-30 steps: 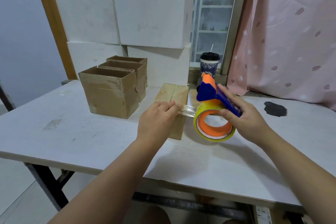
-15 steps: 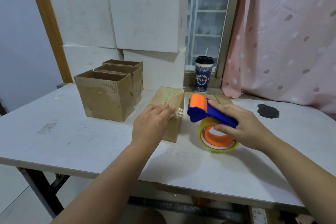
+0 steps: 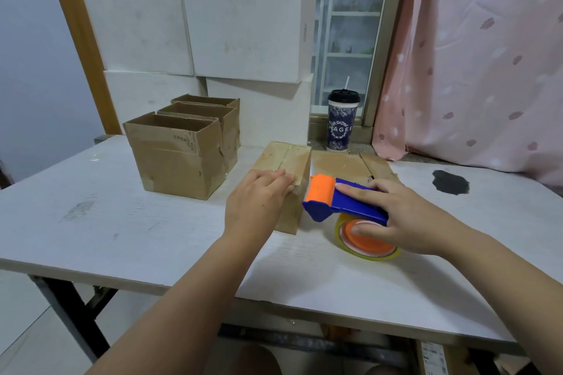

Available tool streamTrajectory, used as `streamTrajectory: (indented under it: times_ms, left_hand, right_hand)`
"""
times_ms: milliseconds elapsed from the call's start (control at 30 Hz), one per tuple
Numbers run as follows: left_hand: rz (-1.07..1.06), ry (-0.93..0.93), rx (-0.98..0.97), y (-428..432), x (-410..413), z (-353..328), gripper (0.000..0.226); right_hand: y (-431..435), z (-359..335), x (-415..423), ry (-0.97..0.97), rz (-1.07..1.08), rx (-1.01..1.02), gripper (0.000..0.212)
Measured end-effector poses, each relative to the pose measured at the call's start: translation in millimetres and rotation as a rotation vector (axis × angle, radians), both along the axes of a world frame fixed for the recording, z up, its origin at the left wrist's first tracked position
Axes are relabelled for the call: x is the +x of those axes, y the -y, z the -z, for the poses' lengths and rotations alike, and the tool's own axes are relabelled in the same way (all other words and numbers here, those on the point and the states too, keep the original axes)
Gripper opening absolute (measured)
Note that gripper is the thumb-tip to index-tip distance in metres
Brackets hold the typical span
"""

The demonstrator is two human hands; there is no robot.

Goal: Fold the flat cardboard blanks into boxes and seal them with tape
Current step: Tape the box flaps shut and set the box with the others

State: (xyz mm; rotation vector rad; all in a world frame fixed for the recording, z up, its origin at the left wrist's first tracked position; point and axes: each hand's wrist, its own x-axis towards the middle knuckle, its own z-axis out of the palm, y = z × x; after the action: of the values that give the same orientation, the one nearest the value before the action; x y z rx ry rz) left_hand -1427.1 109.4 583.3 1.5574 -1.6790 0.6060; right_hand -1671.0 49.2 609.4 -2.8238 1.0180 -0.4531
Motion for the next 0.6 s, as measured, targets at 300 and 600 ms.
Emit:
streamTrajectory:
  times_ms: [300, 600]
  left_hand:
    - [-0.016, 0.069, 0.141, -0.5, -3.5, 0.6, 0.036]
    - [-0.028, -0.123, 0.156, 2.2, -28.0, 1.4, 0.046]
  right_hand:
    - [1.6, -50.6, 25.1, -0.127, 0.018, 0.064, 0.046]
    - [4.7, -87.4, 48.6, -0.222, 0.094, 0.13, 0.031]
